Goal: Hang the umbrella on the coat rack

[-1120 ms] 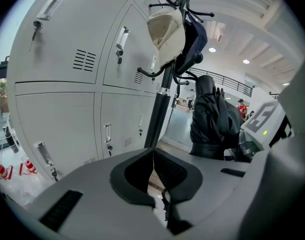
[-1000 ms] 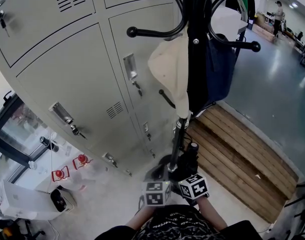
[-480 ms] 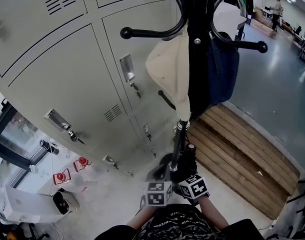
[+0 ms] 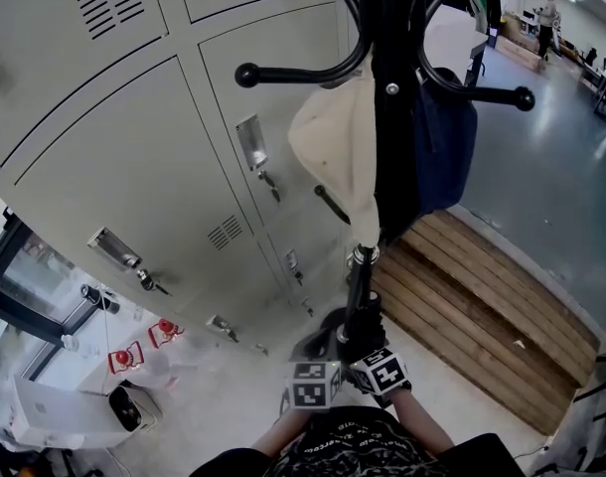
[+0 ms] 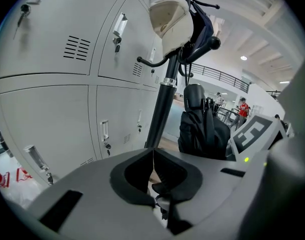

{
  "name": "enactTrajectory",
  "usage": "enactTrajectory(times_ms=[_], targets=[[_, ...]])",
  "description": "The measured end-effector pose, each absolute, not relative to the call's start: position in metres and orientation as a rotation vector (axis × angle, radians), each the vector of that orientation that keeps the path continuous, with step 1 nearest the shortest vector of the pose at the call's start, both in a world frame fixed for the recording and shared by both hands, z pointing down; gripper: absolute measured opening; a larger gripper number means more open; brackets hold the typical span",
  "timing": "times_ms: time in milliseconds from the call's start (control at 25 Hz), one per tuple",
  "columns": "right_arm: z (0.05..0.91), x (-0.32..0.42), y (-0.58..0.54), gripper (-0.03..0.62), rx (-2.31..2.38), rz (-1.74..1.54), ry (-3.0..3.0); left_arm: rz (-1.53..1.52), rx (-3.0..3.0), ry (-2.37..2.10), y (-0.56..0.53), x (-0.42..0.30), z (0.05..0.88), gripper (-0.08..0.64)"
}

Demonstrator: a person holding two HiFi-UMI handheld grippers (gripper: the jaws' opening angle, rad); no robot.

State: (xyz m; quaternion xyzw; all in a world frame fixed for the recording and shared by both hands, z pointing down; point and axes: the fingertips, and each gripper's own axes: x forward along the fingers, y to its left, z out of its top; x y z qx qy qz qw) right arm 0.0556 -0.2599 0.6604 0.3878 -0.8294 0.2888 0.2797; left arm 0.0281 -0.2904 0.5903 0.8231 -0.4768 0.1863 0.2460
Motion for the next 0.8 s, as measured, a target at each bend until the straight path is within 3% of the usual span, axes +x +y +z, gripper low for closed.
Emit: enactTrajectory(times_ms=[440, 640, 800], targets=[[0.668, 0.045, -0.267, 0.33, 1.052, 0.809, -2.229, 0.532, 2.208, -1.253, -0.293, 0.03, 0.617, 0.014], [0.672, 0.053, -0.273, 0.382, 1.15, 0.844, -2.206, 0.538, 2.181, -1.255, -0.297, 0.026, 0.623, 0.013], [0.679, 0.068, -0.28, 0.387, 1.205, 0.936, -2.208, 0.553, 2.173, -1.257, -0.299, 0.027, 0.629, 0.012]])
